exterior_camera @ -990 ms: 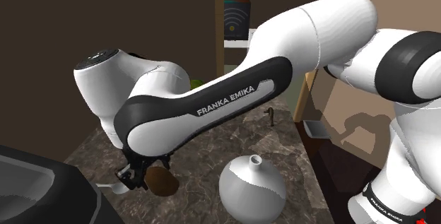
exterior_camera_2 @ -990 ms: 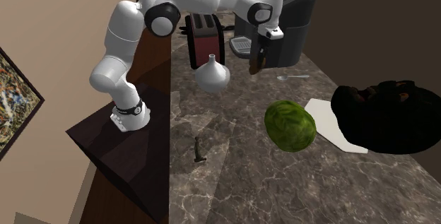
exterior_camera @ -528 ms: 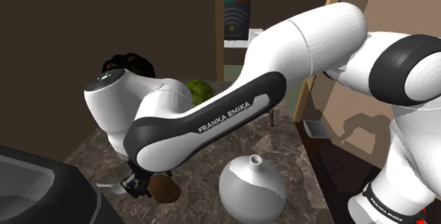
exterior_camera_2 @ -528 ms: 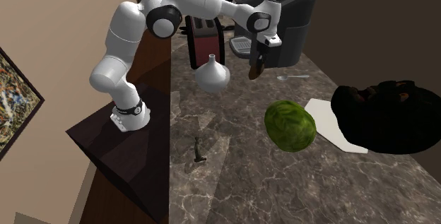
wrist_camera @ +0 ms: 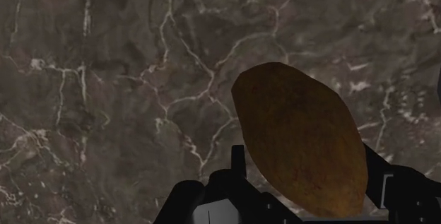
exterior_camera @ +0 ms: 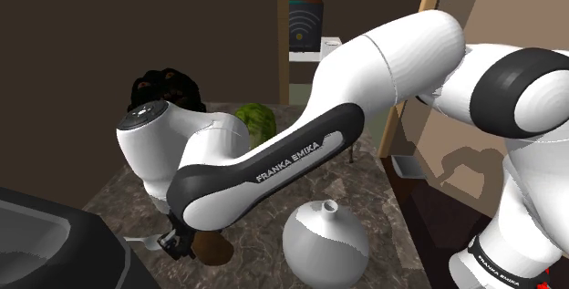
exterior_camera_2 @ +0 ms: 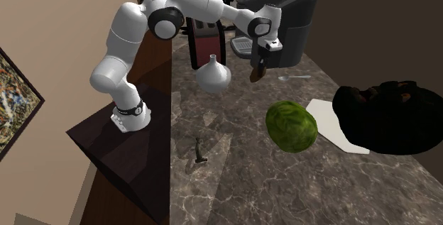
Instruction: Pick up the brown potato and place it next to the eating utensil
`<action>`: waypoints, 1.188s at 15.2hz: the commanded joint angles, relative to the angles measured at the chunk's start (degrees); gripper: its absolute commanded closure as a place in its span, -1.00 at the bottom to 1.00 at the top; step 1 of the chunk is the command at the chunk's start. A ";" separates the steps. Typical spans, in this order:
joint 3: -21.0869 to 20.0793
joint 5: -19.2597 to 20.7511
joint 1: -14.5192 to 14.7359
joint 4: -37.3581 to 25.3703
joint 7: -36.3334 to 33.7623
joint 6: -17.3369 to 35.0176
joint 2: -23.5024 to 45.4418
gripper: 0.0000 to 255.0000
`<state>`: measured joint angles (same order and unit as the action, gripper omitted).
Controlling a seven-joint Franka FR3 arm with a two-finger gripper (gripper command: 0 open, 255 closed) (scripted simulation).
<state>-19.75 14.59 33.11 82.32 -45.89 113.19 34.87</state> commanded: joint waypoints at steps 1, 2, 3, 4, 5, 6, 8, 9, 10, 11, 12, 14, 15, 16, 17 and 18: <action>-0.02 -0.06 0.07 0.48 -0.04 -0.15 0.39 1.00; -0.02 -0.06 0.07 0.48 -0.04 -0.15 0.39 1.00; -0.02 -0.06 0.07 0.48 -0.05 -0.15 0.39 1.00; -0.03 -0.06 0.07 0.48 -0.05 -0.16 0.39 1.00; -0.07 -0.16 -0.23 1.57 0.03 0.36 -0.20 -1.00; 0.03 -0.04 -0.10 0.76 0.09 0.14 0.39 -1.00; 0.00 -0.05 -0.08 0.83 0.04 0.13 0.32 -1.00; 0.01 -0.05 -0.10 0.89 0.05 0.17 0.30 -1.00; -0.03 -0.06 0.06 0.49 -0.05 -0.15 0.39 -1.00; -0.19 -0.32 0.12 -0.59 0.14 -1.75 -0.17 -1.00; -0.33 -0.55 0.19 -1.78 0.32 -3.39 -0.65 -1.00; -0.56 -0.91 0.40 -4.19 0.62 -6.42 -1.33 -1.00; -0.55 -0.91 0.40 -4.19 0.62 -6.42 -1.33 -1.00; -0.55 -0.91 0.40 -4.18 0.62 -6.41 -1.34 -1.00; -0.55 -0.91 0.40 -4.19 0.62 -6.42 -1.33 -1.00; -0.55 -0.91 0.40 -4.19 0.62 -6.42 -1.33 -1.00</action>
<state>-20.31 13.68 33.49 78.28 -45.28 106.92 33.51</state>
